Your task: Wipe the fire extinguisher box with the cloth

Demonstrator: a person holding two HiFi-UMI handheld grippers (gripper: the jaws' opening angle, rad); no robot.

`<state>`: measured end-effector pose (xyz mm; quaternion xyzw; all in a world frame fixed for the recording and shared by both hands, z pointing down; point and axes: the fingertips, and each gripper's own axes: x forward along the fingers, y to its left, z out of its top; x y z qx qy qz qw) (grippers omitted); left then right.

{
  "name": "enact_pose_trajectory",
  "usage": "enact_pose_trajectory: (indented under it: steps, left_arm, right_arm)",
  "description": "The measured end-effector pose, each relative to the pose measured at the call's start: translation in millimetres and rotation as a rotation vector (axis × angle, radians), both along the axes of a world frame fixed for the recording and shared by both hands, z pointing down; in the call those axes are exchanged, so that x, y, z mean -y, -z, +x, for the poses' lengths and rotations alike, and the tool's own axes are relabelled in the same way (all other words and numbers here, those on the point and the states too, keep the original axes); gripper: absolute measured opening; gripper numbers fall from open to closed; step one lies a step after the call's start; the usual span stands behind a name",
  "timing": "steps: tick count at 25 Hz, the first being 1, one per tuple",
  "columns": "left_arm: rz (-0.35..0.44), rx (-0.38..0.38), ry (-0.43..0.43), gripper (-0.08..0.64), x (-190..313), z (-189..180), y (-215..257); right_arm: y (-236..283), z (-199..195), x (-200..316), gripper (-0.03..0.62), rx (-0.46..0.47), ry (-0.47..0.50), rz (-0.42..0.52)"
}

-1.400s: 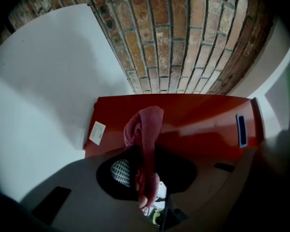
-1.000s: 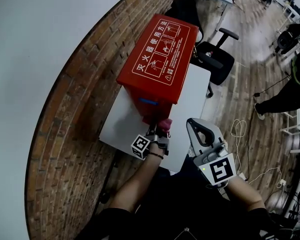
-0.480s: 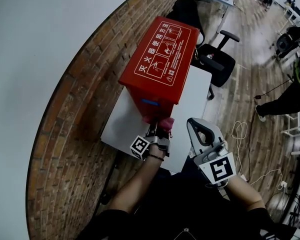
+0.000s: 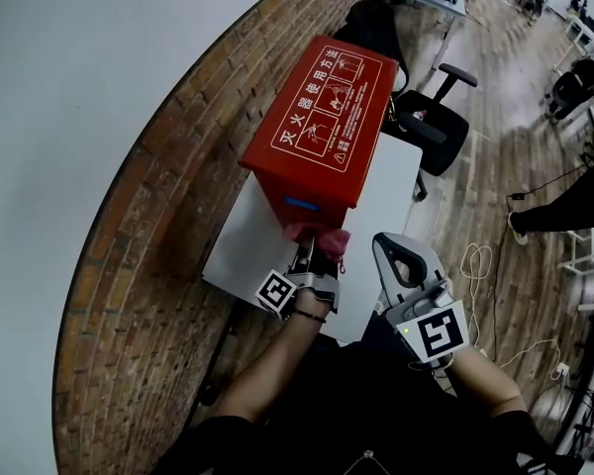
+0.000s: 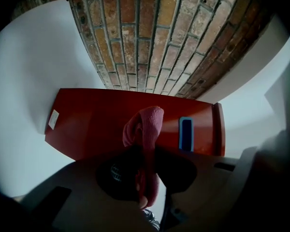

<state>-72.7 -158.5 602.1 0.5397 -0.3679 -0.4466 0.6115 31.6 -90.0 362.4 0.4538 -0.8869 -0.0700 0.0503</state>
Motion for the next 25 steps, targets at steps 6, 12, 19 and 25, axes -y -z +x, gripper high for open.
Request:
enact_pose_trajectory:
  steps: [6,12,19,25]
  left_arm:
    - [0.056,-0.023,-0.001,0.129,1,2,27]
    - [0.1,-0.027,0.0,0.129,2,0,46]
    - [0.159,-0.037,0.004,0.129,1,-1,74]
    - [0.203,-0.044,0.005,0.129,0,-1,93]
  right_arm:
    - [2,1,-1,0.02,0.003,-0.001,-0.003]
    - [2,2,-3,0.02,0.0,-0.001,0.004]
    - [2,3,-4,0.02,0.005,0.0,0.005]
    - [2,4,-6,0.02,0.011,0.001,0.006]
